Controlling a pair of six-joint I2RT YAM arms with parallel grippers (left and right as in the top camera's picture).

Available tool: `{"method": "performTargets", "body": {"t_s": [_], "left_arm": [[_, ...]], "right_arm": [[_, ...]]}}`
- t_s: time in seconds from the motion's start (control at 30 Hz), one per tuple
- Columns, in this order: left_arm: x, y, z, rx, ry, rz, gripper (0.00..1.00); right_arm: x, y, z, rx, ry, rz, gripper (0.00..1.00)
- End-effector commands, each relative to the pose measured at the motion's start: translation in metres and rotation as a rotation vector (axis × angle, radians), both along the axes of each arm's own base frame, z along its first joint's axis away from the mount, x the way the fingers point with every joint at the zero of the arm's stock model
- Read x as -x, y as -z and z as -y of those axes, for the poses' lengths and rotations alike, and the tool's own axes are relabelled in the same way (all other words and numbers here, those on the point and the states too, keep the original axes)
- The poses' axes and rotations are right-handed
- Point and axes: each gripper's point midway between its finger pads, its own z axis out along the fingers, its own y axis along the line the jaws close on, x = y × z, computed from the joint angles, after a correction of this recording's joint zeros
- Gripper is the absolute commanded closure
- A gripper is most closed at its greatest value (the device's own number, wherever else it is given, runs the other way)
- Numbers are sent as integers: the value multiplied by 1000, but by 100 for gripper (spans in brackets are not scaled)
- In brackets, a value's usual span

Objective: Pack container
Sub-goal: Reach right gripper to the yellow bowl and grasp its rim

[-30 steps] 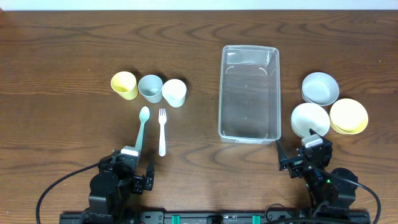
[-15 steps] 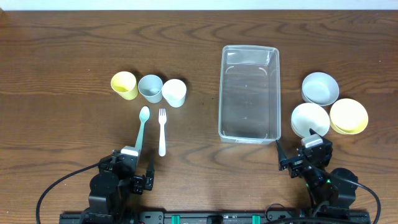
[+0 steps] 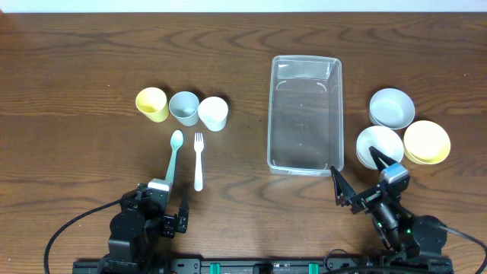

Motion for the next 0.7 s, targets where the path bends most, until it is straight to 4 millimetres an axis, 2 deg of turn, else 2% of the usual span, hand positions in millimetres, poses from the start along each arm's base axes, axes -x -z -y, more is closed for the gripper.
{"method": "performTargets", "body": {"t_s": [0.0,0.07,0.17,0.33,0.4,0.5,0.53,0.6,0.67], "left_arm": [[0,-1,1,21,-5,4,2],[0,-1,1,21,-5,3,2],[0,-1,1,20,-5,3,2],[0,-1,1,21,-5,4,2],[0,-1,1,21,-5,4,2],[0,-1,1,21,-5,3,2],[0,-1,1,20,-5,3,2],[0,-1,1,20,-5,3,2],[0,-1,1,21,-5,3,2]], "right_arm": [[-3,-27,1,-41,12,-23,1],[-13,-42,11,11,68,-45,1],[-35,-59,36,91,204,-156,1],[-78,-72,85,209,427,-444,1],[-95,-73,93,212,431,-551,1],[-117,-73,79,173,318,-652,1],[-123,-70,84,181,336,-689,1],[-135,-59,115,180,497,-756,1],[-140,-45,157,135,716,-817,1]]}}
